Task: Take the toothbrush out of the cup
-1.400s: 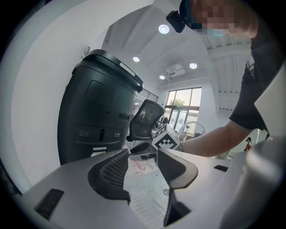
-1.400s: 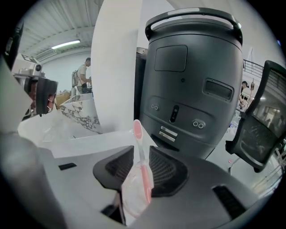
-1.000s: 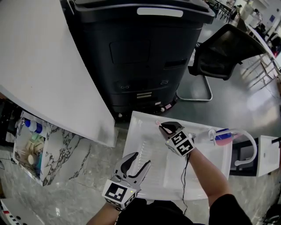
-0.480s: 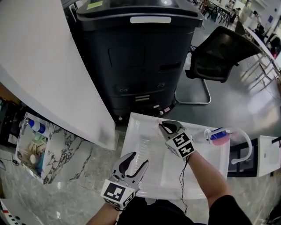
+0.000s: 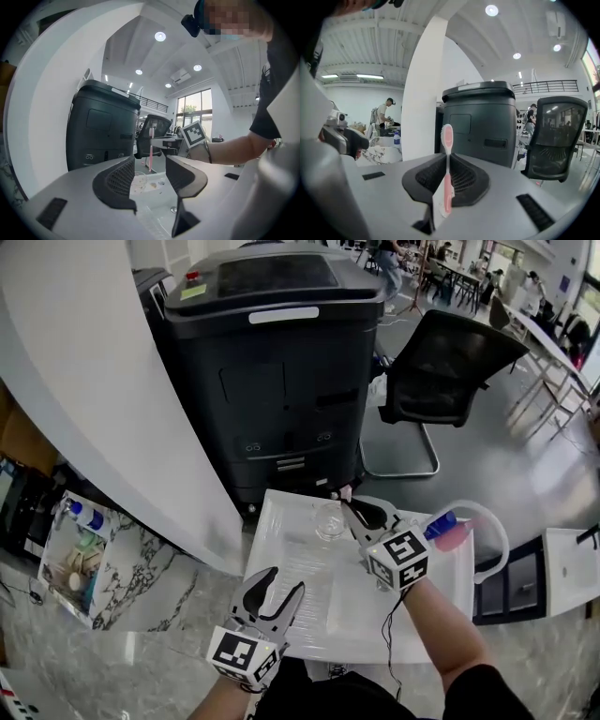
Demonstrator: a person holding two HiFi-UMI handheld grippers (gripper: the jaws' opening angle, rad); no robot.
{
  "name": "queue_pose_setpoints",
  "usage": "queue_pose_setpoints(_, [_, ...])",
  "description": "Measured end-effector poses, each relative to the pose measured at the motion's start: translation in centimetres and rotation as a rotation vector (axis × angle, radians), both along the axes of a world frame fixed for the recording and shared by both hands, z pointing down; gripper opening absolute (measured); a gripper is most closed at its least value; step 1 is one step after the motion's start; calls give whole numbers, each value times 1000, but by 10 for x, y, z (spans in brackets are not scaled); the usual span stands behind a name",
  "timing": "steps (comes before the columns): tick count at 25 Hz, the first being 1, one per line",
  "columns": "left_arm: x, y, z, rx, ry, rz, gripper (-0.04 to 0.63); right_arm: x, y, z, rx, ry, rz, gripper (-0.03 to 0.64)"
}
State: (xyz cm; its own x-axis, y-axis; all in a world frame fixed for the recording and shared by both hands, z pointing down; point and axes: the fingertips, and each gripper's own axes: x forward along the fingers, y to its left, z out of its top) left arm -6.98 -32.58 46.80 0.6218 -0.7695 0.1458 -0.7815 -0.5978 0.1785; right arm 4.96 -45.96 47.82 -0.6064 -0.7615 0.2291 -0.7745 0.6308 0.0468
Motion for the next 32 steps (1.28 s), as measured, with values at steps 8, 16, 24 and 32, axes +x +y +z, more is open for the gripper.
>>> queue_pose_setpoints(8, [19,39,-37,82,-26,-70,213,44,69,-66,90,-104,-8,34])
queue_pose_setpoints(16, [41,85,-64,146,-43,-147,213,82,138,-92,137,-169,-35,34])
queue_pose_setpoints(24, [33,118,-66,147,-39,-190,206,88,181,-74,96,-181,-40,34])
queue_pose_setpoints(32, [-9,141,-59,122,-27,-164,80,52,214,-65,70,-206,11,34])
